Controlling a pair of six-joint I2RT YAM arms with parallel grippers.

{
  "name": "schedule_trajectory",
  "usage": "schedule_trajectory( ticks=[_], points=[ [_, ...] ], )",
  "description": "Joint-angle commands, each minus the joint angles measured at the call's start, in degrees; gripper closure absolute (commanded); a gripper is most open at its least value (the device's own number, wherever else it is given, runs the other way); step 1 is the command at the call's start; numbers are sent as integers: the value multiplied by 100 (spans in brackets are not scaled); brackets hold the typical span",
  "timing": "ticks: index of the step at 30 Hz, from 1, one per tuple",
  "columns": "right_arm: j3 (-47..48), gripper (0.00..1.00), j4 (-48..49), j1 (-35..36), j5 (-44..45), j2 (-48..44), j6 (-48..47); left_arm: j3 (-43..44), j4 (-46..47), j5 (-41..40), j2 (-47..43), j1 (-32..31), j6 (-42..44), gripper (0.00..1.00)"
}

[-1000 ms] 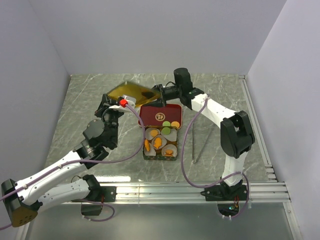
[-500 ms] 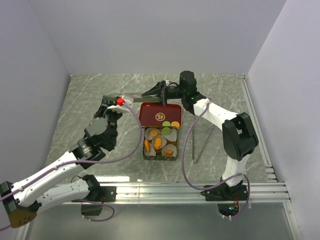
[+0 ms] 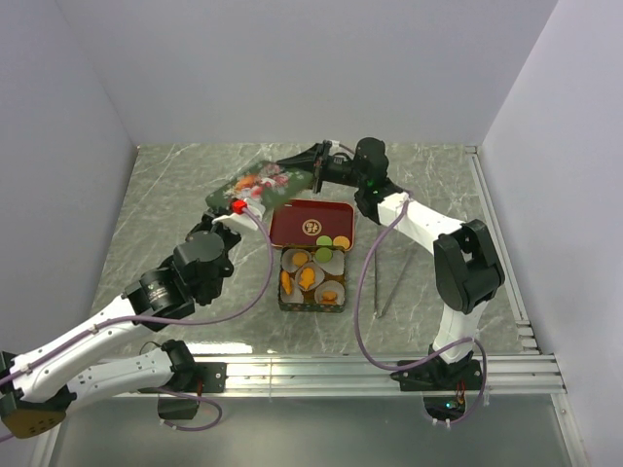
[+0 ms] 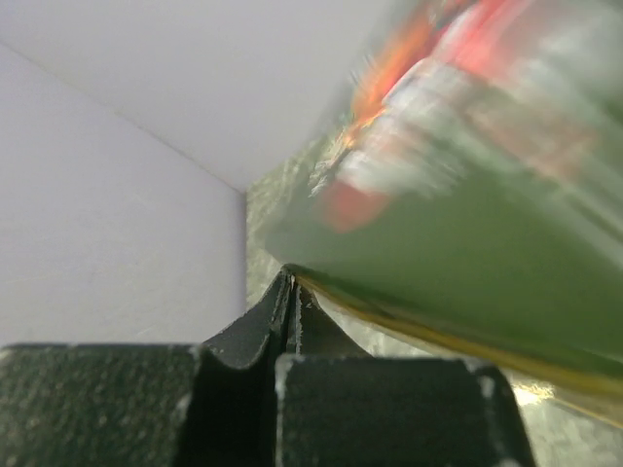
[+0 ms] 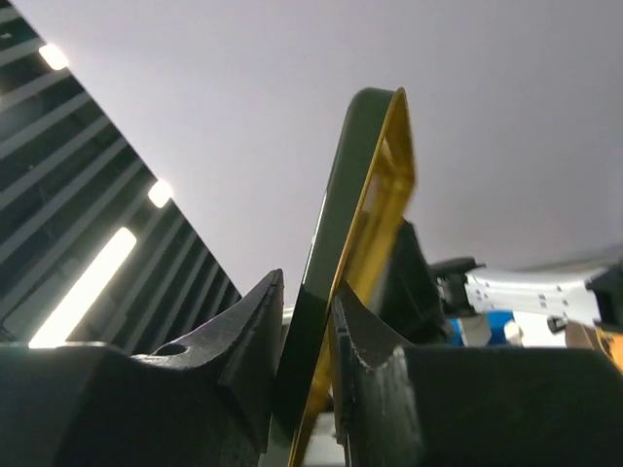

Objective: Pack the cookies

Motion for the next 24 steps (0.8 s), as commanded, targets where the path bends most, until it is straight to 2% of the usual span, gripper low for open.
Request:
schedule_trajectory(
  ticks=[1, 10, 15, 19, 21, 22, 24],
  points=[
    [437, 100, 1048, 45, 372, -201, 2515, 249, -564, 86, -22, -70, -561, 99],
    [938, 100, 1120, -236, 584, 54, 2752, 276, -1040, 174, 109, -158, -896, 89],
    [693, 100, 1093, -578, 488, -113, 2647, 328, -1189, 86, 110, -202, -1142, 88],
    [87, 100, 1023, -1061, 339, -455, 2367, 521, -1303, 16, 57, -202, -1842, 62],
    [-369, 100, 883, -1342, 251, -753, 1954, 714, -1653, 365, 57, -202, -2213, 59],
    [-537, 100, 725, -1640, 155, -868, 1796, 784, -1838, 611, 66, -202, -2684, 60],
    [-1106, 100, 706, -1931, 119, -1219, 1418, 934, -2050, 1068, 74, -193, -3267, 72]
  ],
)
